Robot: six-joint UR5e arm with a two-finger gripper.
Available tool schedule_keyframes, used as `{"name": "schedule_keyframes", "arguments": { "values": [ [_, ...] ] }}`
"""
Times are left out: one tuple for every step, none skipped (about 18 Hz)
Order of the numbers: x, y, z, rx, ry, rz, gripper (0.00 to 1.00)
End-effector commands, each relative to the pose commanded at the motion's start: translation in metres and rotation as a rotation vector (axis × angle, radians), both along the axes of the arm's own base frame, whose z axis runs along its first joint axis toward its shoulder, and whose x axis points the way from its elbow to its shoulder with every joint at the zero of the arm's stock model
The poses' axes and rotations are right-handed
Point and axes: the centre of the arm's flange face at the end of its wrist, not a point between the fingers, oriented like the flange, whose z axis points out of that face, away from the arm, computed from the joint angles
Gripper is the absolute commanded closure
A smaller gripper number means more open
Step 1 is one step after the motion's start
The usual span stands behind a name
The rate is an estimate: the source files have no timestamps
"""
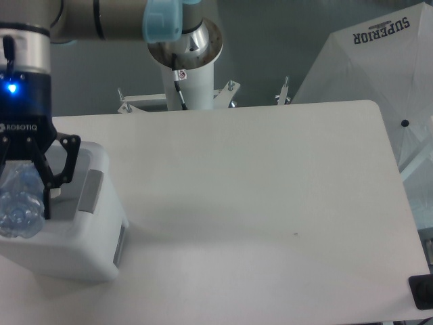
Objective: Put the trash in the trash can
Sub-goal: 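Lift the bottle and carry it over the white bin, then lower the bottle into the bin and open the gripper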
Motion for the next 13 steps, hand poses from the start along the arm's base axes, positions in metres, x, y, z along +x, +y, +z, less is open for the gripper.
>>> {"name": "schedule_keyframes", "arguments": {
  "values": [
    [0.001,0.001,-0.003,-0.006,-0.002,-0.002,0.39],
    [0.001,0.0,-0.006,-0.01,-0.004,-0.002,0.39],
    [0.001,0.0,-0.009,-0.016,-0.006,-0.002,0.39],
    [0.001,0.0,-0.012,-0.02,-0.008,-0.002,0.39],
    [0.002,-0.001,-0.016,-0.029,-0.011,-0.004,0.39],
    [0.003,-0.001,-0.02,-0.037,-0.014,-0.004,0.39],
    [0.007,-0.002,-0.023,-0.043,-0.016,-0.01,0.39],
    [0.014,-0.002,-0.026,-0.049,-0.017,-0.022,0.39],
    [0.018,-0.002,-0.029,-0.055,-0.016,-0.029,0.38],
    [0.02,-0.002,-0.03,-0.058,-0.015,-0.033,0.38],
    [0.021,-0.003,-0.03,-0.058,-0.017,-0.034,0.38],
    [0.022,-0.003,-0.031,-0.059,-0.017,-0.036,0.37],
    [0.026,-0.003,-0.03,-0.058,-0.015,-0.043,0.36]
  ]
}}
